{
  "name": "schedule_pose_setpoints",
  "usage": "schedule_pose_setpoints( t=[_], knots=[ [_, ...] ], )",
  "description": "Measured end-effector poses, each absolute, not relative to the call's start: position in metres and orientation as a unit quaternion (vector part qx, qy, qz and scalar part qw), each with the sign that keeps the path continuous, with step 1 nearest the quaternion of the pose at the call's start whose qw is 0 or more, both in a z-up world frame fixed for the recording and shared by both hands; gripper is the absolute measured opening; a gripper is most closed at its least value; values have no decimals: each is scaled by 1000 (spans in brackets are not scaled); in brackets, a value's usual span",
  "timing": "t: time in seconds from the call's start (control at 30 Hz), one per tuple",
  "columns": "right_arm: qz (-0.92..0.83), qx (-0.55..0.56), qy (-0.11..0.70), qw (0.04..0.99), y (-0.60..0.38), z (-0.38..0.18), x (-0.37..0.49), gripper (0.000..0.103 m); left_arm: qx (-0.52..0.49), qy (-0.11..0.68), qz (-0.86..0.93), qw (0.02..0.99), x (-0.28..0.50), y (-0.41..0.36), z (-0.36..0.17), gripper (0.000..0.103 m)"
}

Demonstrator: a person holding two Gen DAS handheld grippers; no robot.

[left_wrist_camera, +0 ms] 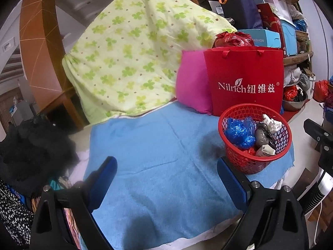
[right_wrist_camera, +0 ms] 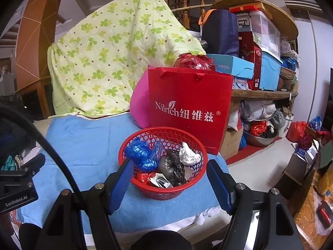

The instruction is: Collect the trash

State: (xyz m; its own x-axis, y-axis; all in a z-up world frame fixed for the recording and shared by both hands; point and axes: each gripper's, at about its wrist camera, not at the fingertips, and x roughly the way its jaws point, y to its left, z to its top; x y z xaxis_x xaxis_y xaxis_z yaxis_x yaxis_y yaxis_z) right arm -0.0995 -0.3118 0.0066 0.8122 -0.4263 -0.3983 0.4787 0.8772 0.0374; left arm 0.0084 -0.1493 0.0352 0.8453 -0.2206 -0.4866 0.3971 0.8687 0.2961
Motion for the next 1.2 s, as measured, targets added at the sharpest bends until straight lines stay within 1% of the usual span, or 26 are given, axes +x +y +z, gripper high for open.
schedule_pose_setpoints(
  t=[0.27, 0.7, 1.2],
  knots=[
    [-238, 64, 189, 951, -314, 10, -89, 76, 198, 227, -168, 939, 12, -151, 37, 96],
    [-238, 63, 186, 951, -323, 9, -81, 76, 214, 235, -176, 932, 18, -177, 35, 96],
    [-220, 66, 181, 956, -323, 1, -95, 76, 218, 231, -170, 933, -2, -185, 29, 96]
  ],
)
